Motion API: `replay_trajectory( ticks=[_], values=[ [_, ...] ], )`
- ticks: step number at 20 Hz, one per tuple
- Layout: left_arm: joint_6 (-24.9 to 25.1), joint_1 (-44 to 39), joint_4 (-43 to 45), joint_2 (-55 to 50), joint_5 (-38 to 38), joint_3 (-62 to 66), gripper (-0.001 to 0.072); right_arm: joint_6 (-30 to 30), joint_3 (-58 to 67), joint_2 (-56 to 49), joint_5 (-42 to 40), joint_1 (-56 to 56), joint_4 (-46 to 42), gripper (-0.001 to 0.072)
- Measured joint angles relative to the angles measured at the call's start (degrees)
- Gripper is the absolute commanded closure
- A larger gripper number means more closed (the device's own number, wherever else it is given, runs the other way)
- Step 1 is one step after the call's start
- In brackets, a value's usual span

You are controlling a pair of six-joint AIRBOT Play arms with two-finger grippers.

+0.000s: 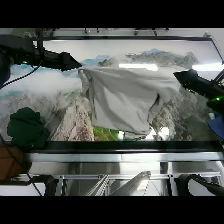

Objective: Fold the shirts.

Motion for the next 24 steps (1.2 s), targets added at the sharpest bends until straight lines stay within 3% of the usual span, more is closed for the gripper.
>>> replay_trajectory(
  ticks=[1,2,6,11,15,16,24],
  values=[
    [0.0,0.3,-0.1,-1.9,-2.4,0.0,0.0212,-0.8,2.3,-3.5,1.5,0.0,0.4,0.0270],
    [0.0,0.5,-0.5,-3.3,-3.1,0.0,-0.0012,-1.3,4.7,-6.5,3.7,-0.2,0.6,0.0271],
    [-0.9,2.7,-0.8,-5.3,-3.1,0.0,-0.0006,1.7,10.8,-11.3,9.6,-3.5,-2.8,0.0279],
    [-3.7,5.3,-0.7,-3.7,9.7,-1.9,-0.0005,11.5,12.7,-12.1,17.0,-5.8,-22.3,0.0278],
    [-5.5,4.3,-0.2,0.2,16.4,-13.9,-0.0005,15.4,11.9,-12.2,22.3,-5.9,-35.3,0.0249],
    [-5.6,3.8,-0.3,1.3,16.9,-17.9,-0.0005,15.6,11.6,-12.2,23.5,-5.9,-37.2,0.0177],
    [-6.3,-1.5,-0.3,4.7,8.1,-37.0,0.0012,15.5,8.8,-12.4,27.4,-2.7,-43.0,0.0183]
  ],
)
